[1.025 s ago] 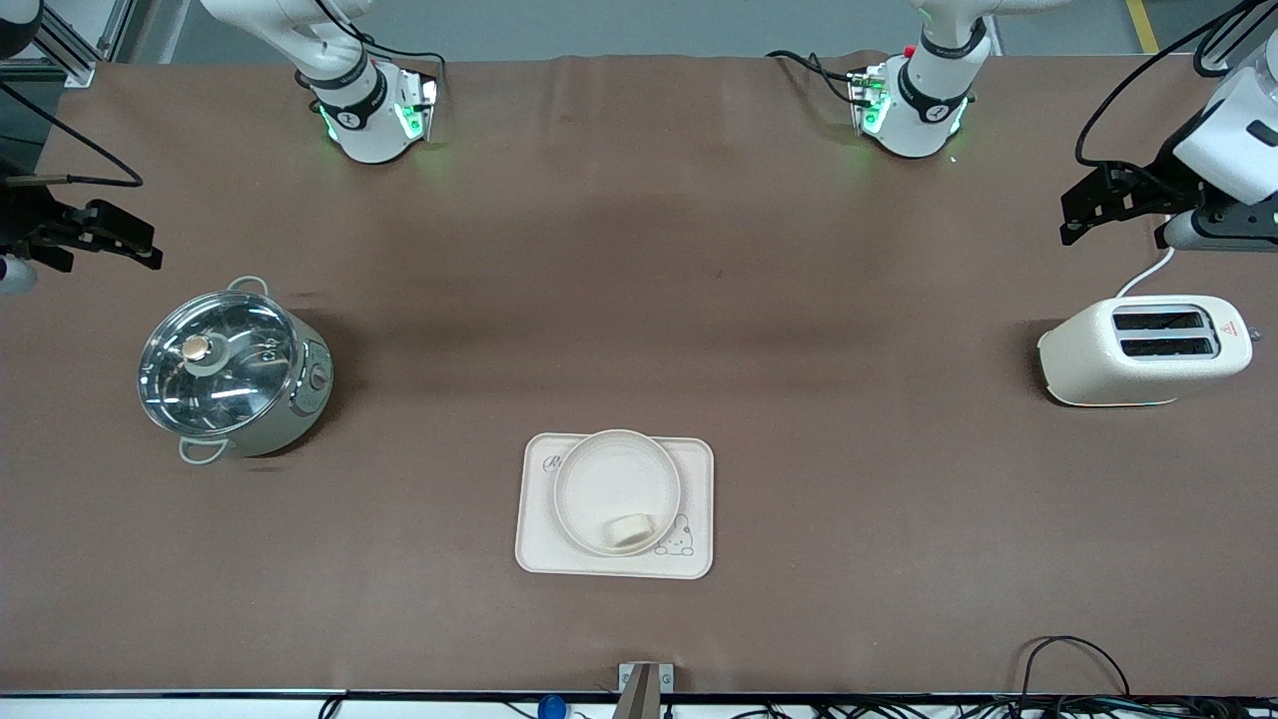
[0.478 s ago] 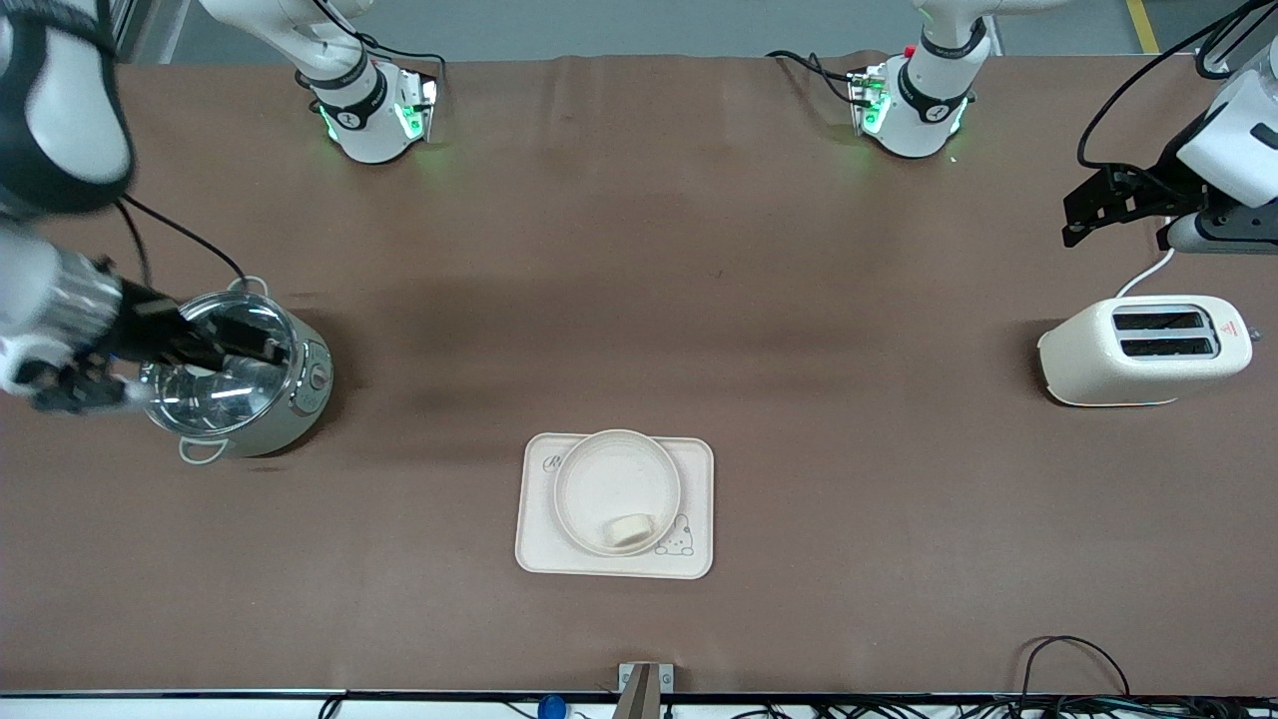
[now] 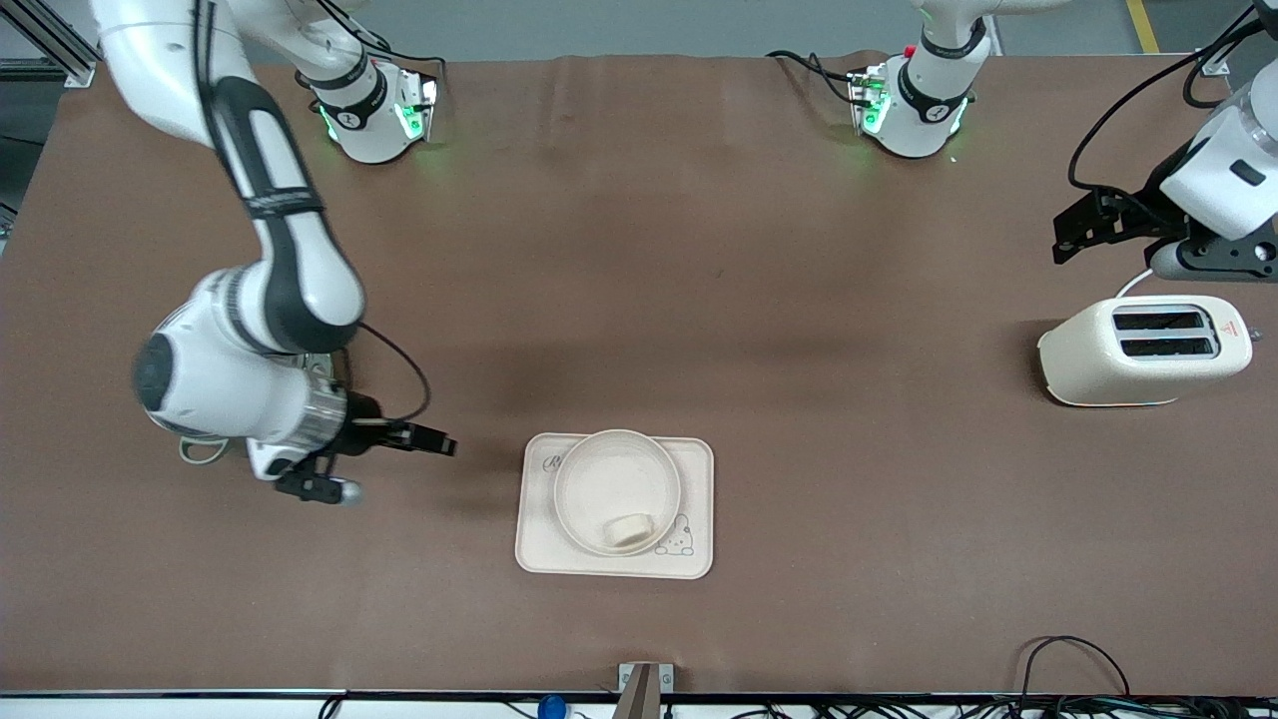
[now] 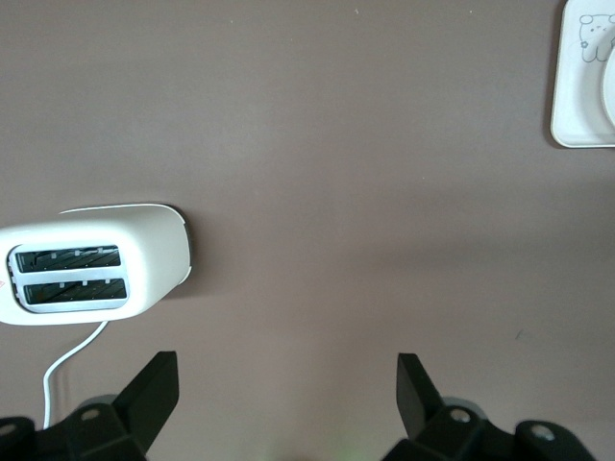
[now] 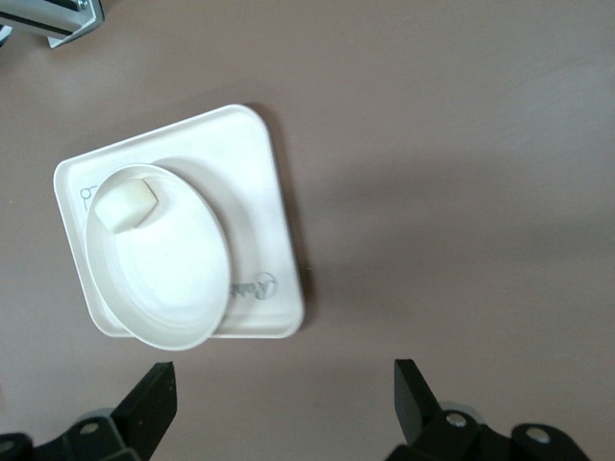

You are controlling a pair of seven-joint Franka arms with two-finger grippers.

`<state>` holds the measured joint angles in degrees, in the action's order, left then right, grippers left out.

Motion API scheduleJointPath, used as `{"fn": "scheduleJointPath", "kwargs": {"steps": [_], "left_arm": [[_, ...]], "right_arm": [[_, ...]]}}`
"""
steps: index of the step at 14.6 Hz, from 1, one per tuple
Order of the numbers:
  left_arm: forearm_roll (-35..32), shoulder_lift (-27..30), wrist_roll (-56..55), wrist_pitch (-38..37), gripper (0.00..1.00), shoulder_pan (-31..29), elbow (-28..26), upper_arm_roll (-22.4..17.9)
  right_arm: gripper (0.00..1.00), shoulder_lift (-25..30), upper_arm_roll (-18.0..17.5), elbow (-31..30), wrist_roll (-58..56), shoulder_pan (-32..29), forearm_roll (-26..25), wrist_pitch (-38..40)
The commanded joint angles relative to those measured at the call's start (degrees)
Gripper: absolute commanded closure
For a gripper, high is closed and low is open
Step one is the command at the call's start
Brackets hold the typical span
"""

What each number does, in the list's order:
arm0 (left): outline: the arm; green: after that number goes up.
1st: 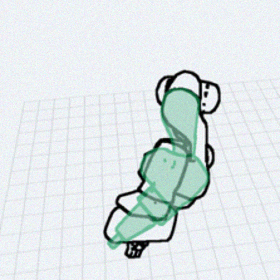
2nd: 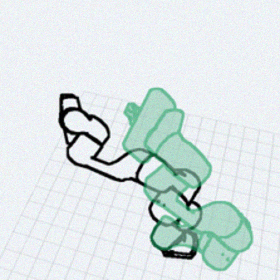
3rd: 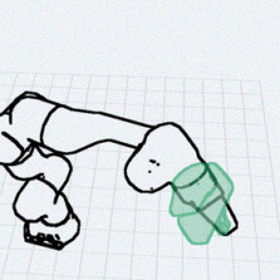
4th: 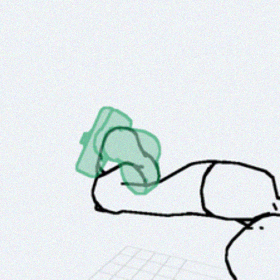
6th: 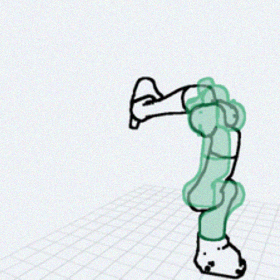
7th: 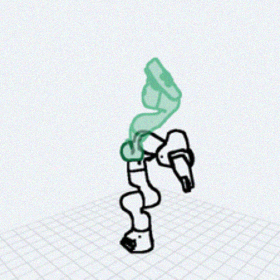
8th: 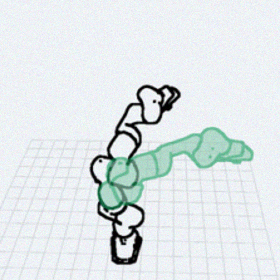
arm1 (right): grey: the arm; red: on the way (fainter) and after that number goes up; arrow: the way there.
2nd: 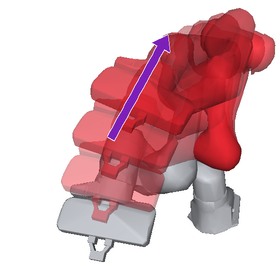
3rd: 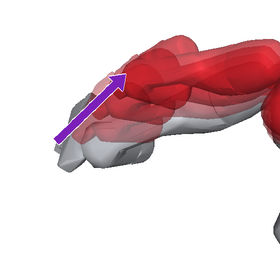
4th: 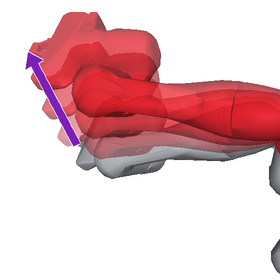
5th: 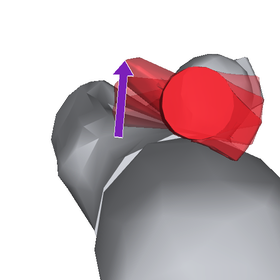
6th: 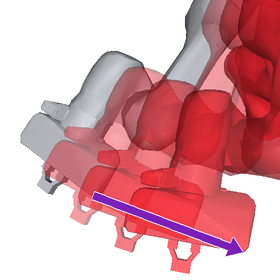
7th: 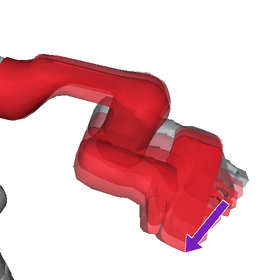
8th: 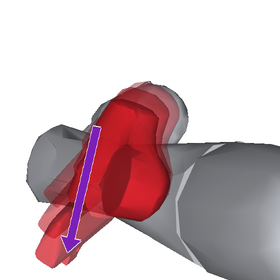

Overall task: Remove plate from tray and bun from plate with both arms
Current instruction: 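Reach the right gripper to the white plate rim and grasp it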

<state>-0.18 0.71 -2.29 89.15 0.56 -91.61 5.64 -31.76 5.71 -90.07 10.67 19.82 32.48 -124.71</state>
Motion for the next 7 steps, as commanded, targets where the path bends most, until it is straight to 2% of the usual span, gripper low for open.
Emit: {"fn": "scheduleJointPath", "kwargs": {"steps": [1,5,7], "left_arm": [[0.62,-1.41,0.8,0.5,0.0,0.06,1.35,-0.1],[0.62,-2.03,0.88,1.47,0.0,-0.03,1.26,-0.1],[0.53,-2.47,0.8,2.25,0.0,0.06,1.26,-0.1]], "right_arm": [[0.0,-7.59,0.61,9.09,5.32,3.64,0.92,-1.57],[0.03,-16.12,0.61,14.47,7.0,7.07,1.1,-11.32],[0.03,-19.2,0.61,16.76,7.0,7.69,1.1,-13.18]]}}
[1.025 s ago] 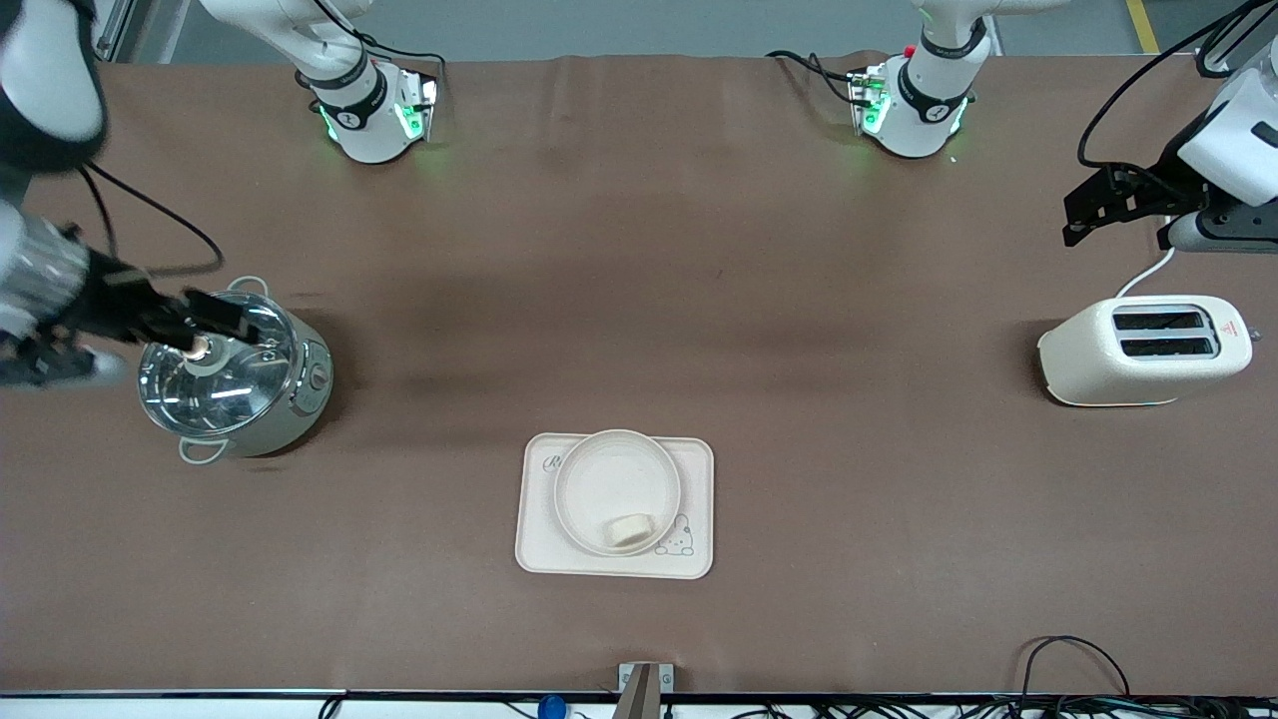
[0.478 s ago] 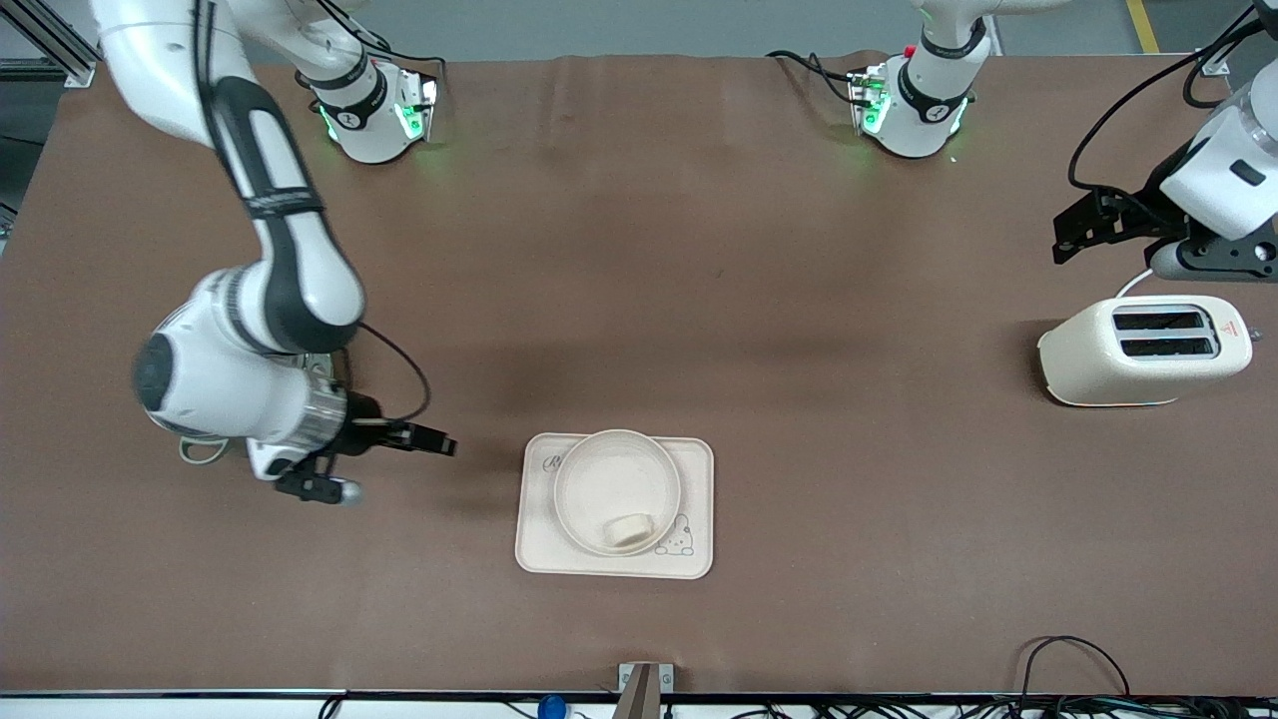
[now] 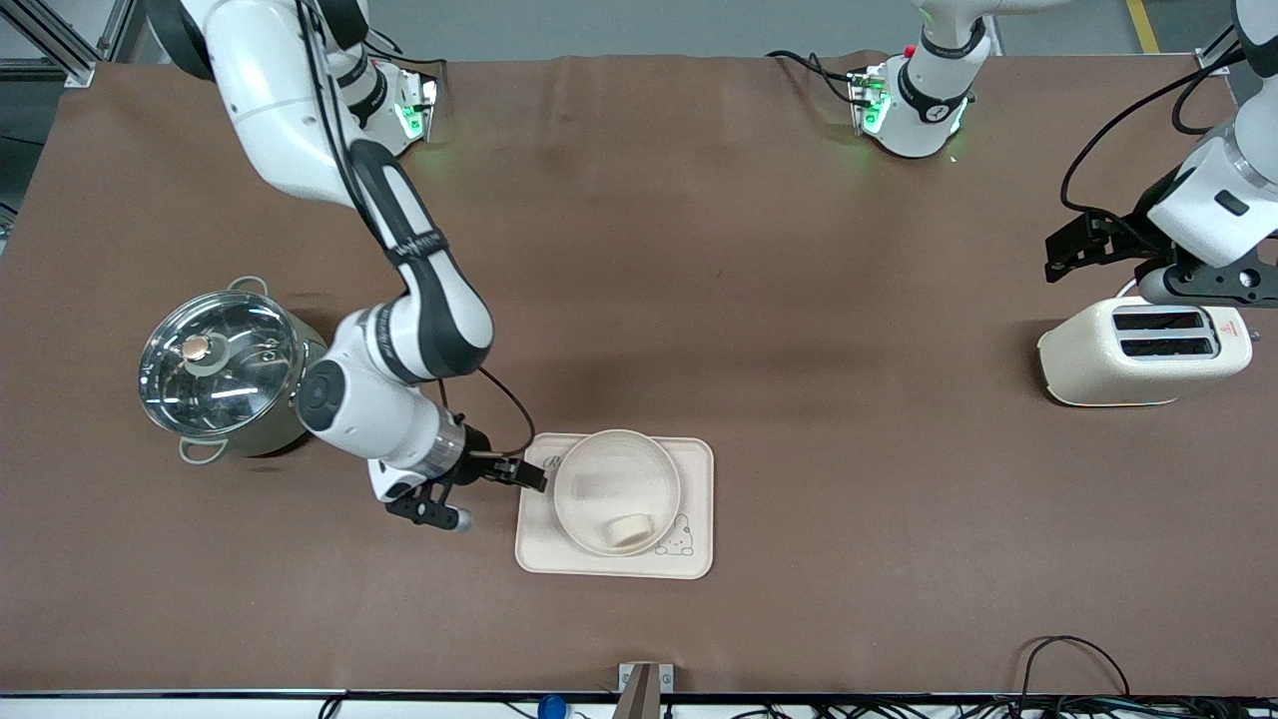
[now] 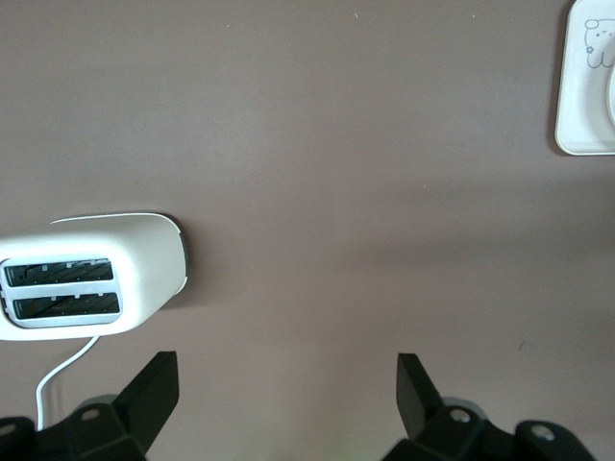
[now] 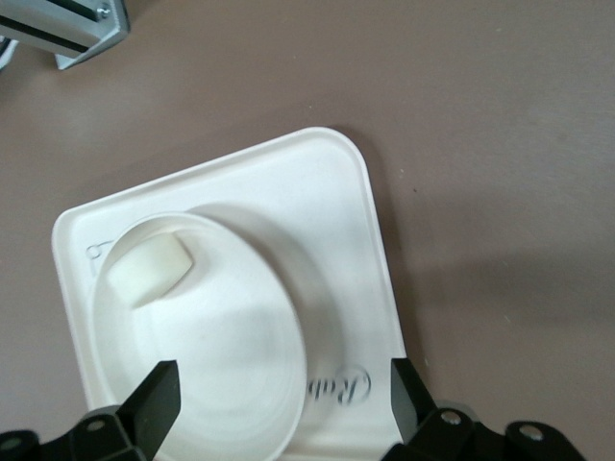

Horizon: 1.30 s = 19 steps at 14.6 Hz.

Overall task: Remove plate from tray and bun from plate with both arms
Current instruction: 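Reach the right gripper to the white plate rim and grasp it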

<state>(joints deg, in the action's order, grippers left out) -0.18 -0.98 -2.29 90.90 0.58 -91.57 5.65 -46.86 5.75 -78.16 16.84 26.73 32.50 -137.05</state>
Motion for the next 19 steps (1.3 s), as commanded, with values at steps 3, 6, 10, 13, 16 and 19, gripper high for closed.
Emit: {"fn": "scheduleJointPath", "kwargs": {"steps": [3,6,10,13,16,19], "left_arm": [[0.53,-0.86,0.62,0.76,0.0,0.12,1.22,-0.11],[0.18,-0.6,-0.34,0.68,0.0,0.48,1.31,0.42],[0.62,-1.39,-1.22,0.94,0.0,0.56,1.13,0.51],[0.79,-2.18,-3.07,2.17,0.0,0.91,0.87,0.59],[4.47,-3.5,-3.33,3.04,0.0,0.74,0.61,0.51],[4.57,-4.64,-3.68,4.28,0.0,0.91,0.6,0.51]], "right_arm": [[0.14,-7.27,0.58,7.32,1.79,1.83,1.07,-0.94],[0.29,-8.16,0.49,7.67,1.53,2.36,1.07,-0.94],[0.6,-8.68,0.49,7.67,1.18,2.89,1.07,-1.46],[0.78,-8.77,0.49,7.59,1.0,2.98,1.07,-1.9],[0.84,-8.77,0.49,7.41,0.13,2.98,0.99,-1.9],[0.83,-8.86,0.49,7.32,-0.05,2.98,0.99,-1.9]]}}
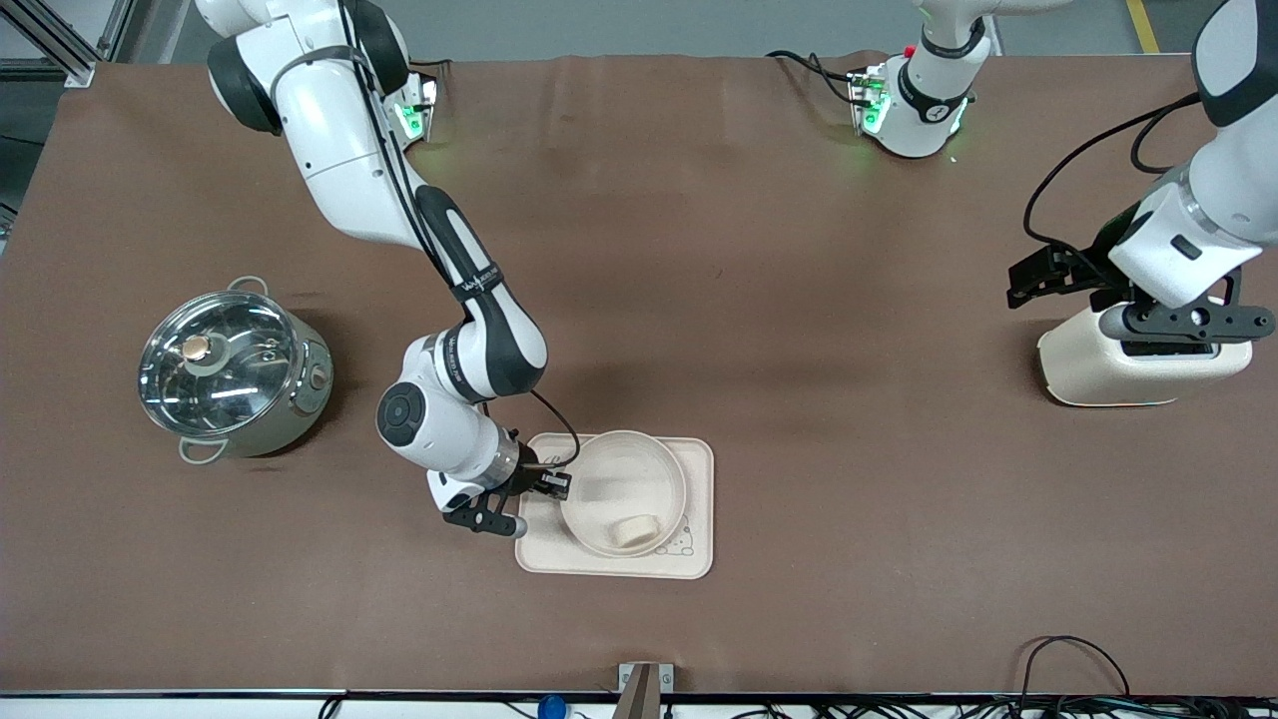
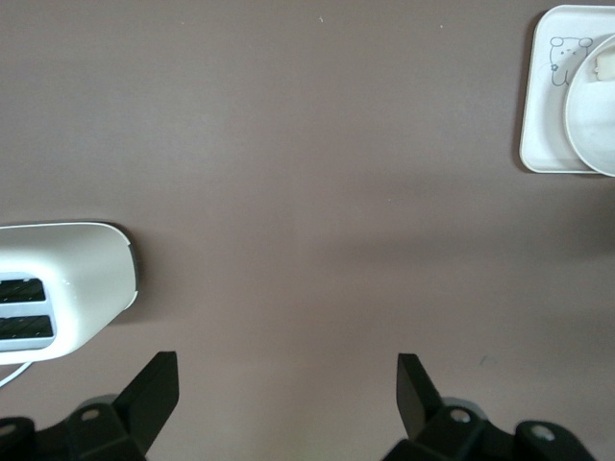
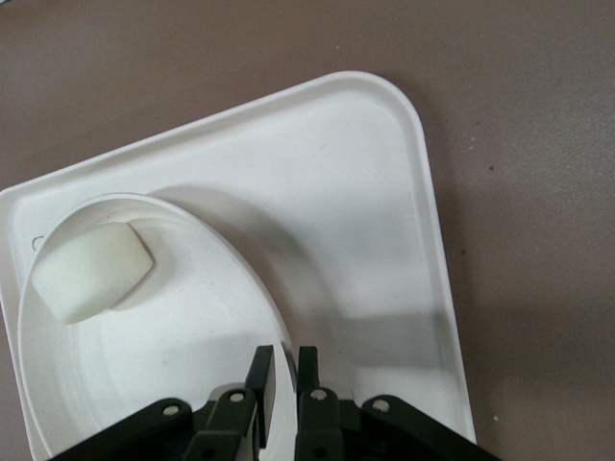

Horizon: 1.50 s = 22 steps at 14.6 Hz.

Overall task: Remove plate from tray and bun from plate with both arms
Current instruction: 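Lift the plate off the tray with the right gripper while the left gripper approaches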

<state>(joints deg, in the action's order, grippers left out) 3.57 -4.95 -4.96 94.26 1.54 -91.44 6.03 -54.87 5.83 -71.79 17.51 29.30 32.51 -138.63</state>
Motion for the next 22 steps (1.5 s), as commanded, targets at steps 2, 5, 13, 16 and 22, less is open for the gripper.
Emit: {"fn": "scheduleJointPath", "kwargs": {"steps": [2,5,13,16,22], "left_arm": [[0.83,-1.64,-2.59,2.06,0.0,0.48,0.56,0.21],[0.65,-2.87,-8.11,3.38,0.0,2.76,0.74,0.47],[2.14,-3.67,-18.93,4.26,0.0,6.63,1.18,1.78],[2.59,-3.75,-22.36,4.26,0.0,8.38,1.27,2.32],[2.67,-6.03,-29.74,6.63,0.0,11.46,0.74,3.28]], "right_arm": [[0.83,-1.03,0.41,0.86,-0.72,0.84,0.97,-0.94],[0.85,-1.56,0.41,0.86,-0.72,1.28,0.98,-1.82],[0.99,3.95,0.23,-2.45,-4.93,-0.3,1.33,0.89],[1.0,14.49,0.14,-10.44,-8.37,0.22,1.15,9.24],[1.0,35.16,-0.03,-42.5,-10.74,6.72,0.62,-1.61]]}}
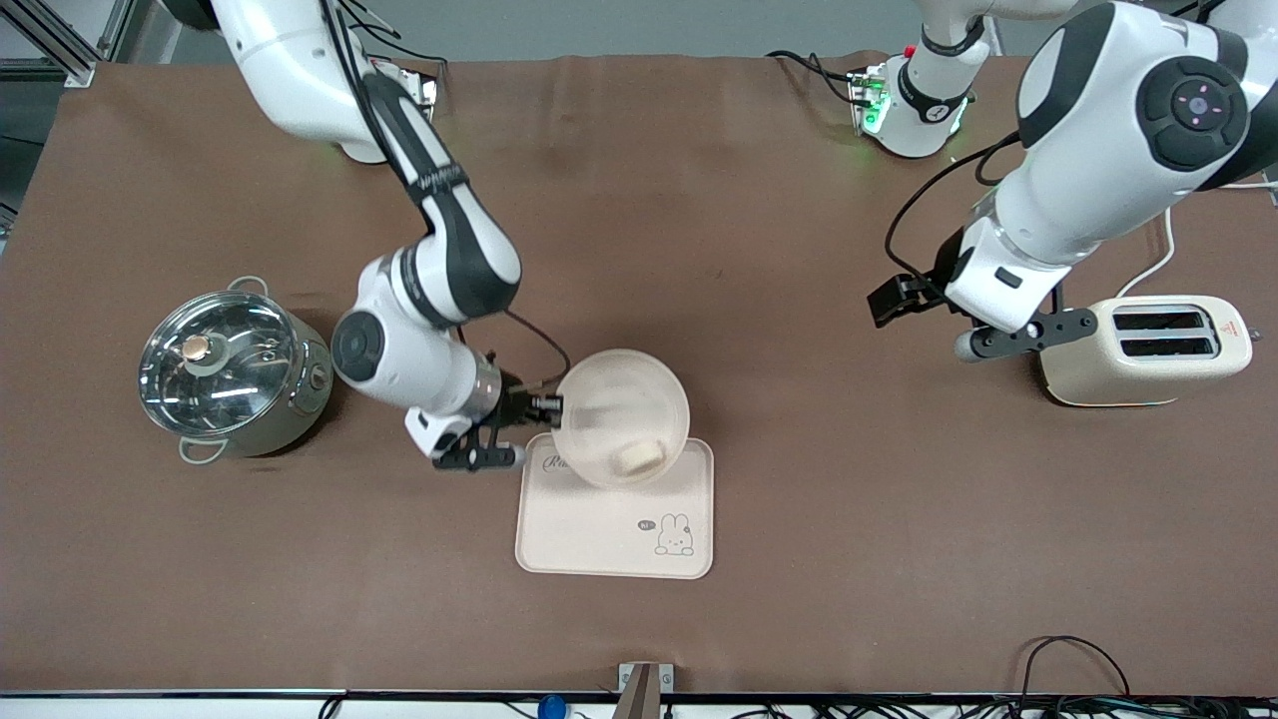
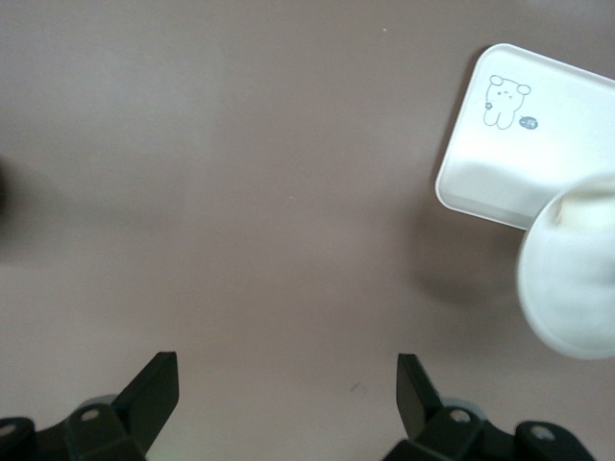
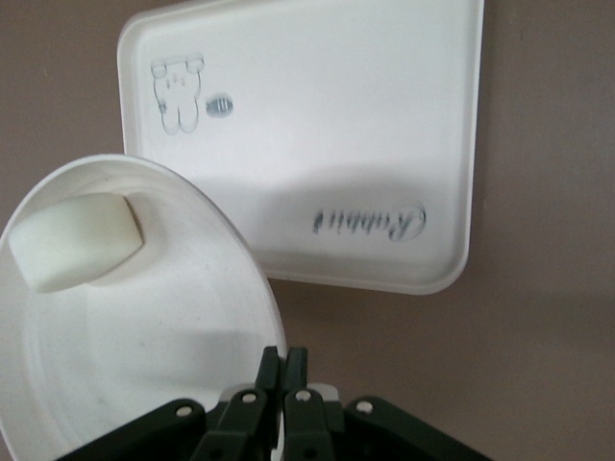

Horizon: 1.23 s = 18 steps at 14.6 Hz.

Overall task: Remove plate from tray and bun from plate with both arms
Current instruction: 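Lift the plate off the tray with the right gripper while the left gripper approaches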

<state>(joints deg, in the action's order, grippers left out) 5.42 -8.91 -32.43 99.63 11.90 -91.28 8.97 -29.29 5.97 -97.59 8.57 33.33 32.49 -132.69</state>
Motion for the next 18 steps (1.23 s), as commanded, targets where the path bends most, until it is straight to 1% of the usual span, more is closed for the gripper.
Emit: {"fn": "scheduleJointPath", "kwargs": {"steps": [1,3,5,7,8,11,13,14,16,17,18], "left_arm": [[0.82,-3.03,-4.72,1.45,0.0,1.8,0.75,0.35],[0.64,-5.41,-10.26,3.63,0.0,4.26,0.58,0.43],[0.3,-7.86,-14.92,5.75,0.0,5.49,0.31,0.43],[-0.41,-10.59,-18.26,8.82,0.0,6.9,-0.13,0.43],[-0.41,-12.26,-21.06,11.7,0.0,7.6,-0.39,0.43],[-0.85,-16.83,-26.09,16.38,0.01,9.97,-0.66,0.35],[-1.11,-18.94,-31.35,19.8,0.02,11.2,-0.48,0.35],[-1.11,-19.74,-34.33,21.65,0.02,12.43,-0.31,0.43],[-1.11,-21.67,-38.83,24.99,0.03,14.45,0.04,0.35],[-1.11,-22.63,-40.24,26.4,0.06,14.99,0.05,0.35],[-1.03,-23.6,-42.25,27.98,0.09,15.95,0.13,0.35]], "right_arm": [[1.0,10.56,-0.26,-19.54,-1.72,4.01,0.73,-10.1],[1.0,10.31,-0.17,-22.2,-1.72,6.47,0.73,-14.5],[1.0,8.74,-0.26,-22.82,-1.54,8.32,1.08,-18.12],[1.0,7.76,-0.17,-22.99,-1.63,8.94,1.17,-19.35],[1.0,7.76,-0.17,-23.52,-1.72,8.85,1.17,-19.53],[1.0,7.41,-0.26,-26.59,-3.03,9.03,1.08,-22.69],[1.0,7.41,-0.26,-28.0,-3.3,10.07,1.17,-23.83],[1.0,7.06,-0.34,-28.7,-3.3,10.61,1.17,-26.1],[1.0,6.27,-0.34,-28.54,-3.04,11.23,1.17,-27.18],[0.97,6.26,-0.34,-28.36,-3.12,10.88,1.17,-27.09],[0.71,6.18,-0.34,-28.36,-3.12,10.7,1.17,-27.09]]}}
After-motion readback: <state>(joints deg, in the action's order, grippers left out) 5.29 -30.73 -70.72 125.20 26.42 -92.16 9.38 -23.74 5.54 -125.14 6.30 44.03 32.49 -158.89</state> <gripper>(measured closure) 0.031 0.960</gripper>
